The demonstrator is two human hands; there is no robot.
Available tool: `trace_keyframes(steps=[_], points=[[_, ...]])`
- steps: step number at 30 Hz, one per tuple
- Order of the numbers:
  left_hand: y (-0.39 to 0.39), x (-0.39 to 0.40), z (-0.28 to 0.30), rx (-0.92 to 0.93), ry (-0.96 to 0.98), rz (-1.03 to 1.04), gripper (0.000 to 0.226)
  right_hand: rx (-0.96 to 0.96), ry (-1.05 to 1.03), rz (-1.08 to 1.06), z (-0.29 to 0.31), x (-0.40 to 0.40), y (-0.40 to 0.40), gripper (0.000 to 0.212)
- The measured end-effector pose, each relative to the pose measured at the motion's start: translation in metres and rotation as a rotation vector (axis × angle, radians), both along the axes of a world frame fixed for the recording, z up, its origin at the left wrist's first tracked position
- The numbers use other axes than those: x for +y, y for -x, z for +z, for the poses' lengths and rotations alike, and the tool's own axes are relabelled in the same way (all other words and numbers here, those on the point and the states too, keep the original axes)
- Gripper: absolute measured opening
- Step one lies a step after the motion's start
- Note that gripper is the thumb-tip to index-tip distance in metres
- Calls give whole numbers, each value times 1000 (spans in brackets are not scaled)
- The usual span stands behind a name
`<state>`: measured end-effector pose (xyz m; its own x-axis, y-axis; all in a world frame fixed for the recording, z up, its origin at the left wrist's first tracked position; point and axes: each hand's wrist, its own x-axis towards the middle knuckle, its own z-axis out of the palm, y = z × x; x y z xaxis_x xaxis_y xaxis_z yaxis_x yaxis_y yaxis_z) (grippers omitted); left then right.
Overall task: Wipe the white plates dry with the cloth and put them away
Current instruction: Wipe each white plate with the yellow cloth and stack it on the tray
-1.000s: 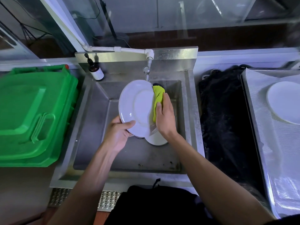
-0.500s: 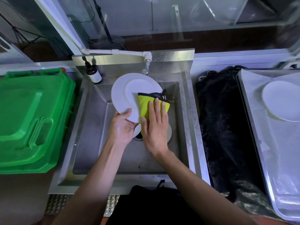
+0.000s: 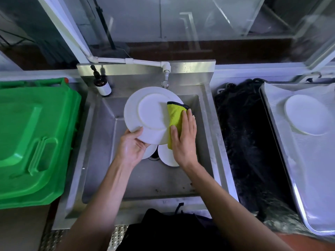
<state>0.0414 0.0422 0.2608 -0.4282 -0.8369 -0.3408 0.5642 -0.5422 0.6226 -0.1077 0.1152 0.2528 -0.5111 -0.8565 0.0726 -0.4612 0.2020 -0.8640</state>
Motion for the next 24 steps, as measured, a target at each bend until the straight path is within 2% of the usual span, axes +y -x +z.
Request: trace_keyframes(steps=[11, 17, 24], points=[[-38, -41, -4, -192, 98, -301, 30, 118, -42, -41, 6, -26, 24, 52], [-43, -61, -7, -334, 142, -484, 44, 172, -97, -29, 7, -36, 29, 49], [-40, -70, -15, -429, 211, -665, 41, 259, -163, -57, 6, -36, 21, 51]])
